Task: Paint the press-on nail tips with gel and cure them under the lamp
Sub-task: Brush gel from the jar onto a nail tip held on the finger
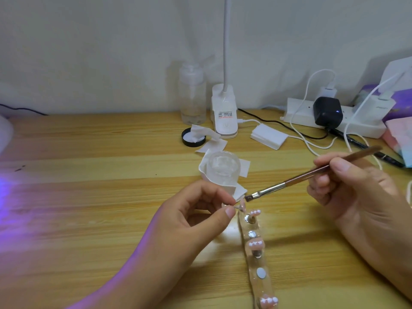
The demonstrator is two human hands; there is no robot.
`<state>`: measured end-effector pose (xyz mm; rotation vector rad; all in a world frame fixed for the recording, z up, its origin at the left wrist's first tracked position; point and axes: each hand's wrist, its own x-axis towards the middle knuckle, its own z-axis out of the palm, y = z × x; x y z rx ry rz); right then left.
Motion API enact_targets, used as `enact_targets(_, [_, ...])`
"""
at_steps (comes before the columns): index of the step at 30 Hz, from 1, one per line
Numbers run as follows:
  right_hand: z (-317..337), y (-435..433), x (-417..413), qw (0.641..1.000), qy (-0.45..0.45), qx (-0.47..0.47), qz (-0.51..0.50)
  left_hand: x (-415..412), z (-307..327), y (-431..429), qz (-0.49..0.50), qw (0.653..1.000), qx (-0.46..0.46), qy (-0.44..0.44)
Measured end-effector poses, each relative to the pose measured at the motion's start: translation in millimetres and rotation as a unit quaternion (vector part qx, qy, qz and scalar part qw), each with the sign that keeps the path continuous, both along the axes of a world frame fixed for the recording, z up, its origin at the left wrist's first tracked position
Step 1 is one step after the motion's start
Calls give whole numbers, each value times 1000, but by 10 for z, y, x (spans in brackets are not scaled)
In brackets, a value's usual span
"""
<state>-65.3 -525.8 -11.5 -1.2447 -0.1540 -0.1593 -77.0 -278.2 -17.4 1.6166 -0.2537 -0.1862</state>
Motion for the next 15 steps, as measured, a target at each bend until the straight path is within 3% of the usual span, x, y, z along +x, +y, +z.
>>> enact_targets(15, [38,82,-83,992,-43,-99,-60,10,-4,-8,-4,999,-32,15])
